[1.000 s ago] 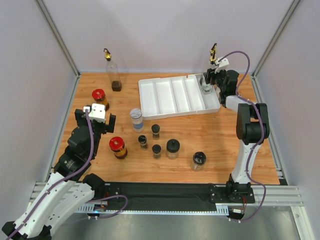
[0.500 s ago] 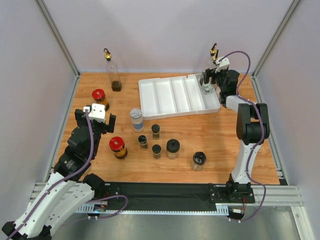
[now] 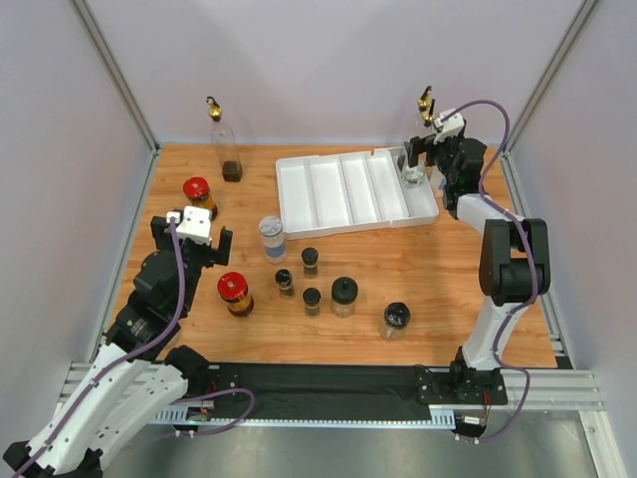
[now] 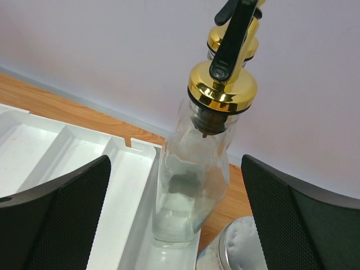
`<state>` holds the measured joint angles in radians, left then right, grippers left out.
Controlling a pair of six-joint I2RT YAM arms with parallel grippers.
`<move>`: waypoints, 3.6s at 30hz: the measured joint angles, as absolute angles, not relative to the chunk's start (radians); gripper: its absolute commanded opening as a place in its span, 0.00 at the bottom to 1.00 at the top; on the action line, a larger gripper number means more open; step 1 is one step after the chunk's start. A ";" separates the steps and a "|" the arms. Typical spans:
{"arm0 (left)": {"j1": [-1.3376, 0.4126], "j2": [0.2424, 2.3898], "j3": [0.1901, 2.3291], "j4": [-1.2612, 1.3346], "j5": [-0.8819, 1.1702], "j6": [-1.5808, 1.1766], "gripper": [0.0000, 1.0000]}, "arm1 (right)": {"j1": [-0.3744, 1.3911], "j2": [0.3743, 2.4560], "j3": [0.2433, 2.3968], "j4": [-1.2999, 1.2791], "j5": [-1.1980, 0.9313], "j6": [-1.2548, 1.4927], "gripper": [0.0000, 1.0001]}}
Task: Organize the condiment bottles
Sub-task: Place the bottle in the storage box, then pick up the bottle from the corner of the board.
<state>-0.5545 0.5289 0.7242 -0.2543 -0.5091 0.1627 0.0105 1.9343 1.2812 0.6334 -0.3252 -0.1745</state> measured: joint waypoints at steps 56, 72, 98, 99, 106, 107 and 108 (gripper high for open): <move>-0.010 2.000 1.901 -0.183 0.117 -0.205 0.76 | -0.027 1.090 0.961 -0.254 -0.754 -0.274 1.00; -0.010 2.119 1.927 -0.080 0.071 -0.128 0.60 | -0.027 1.077 0.945 -0.250 -0.774 -0.299 1.00; -0.010 2.018 1.846 -0.032 0.077 -0.053 0.00 | -0.027 1.076 0.936 -0.251 -0.778 -0.348 1.00; -0.010 2.002 1.846 -0.033 0.080 -0.054 0.00 | -0.027 1.076 0.932 -0.251 -0.778 -0.350 1.00; -0.010 1.875 1.819 -0.033 0.104 -0.058 0.00 | -0.027 1.073 0.929 -0.257 -0.787 -0.358 1.00; -0.010 1.860 1.813 -0.032 0.107 -0.059 0.00 | -0.027 1.072 0.929 -0.257 -0.788 -0.359 1.00; -0.010 1.846 1.807 -0.032 0.108 -0.061 0.00 | -0.027 1.071 0.929 -0.257 -0.791 -0.361 1.00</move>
<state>-0.0105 1.8458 1.8069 -0.0322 0.1081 -0.0612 -0.0269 1.0710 0.9287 -0.2569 -0.7914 -0.3611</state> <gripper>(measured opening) 0.451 0.998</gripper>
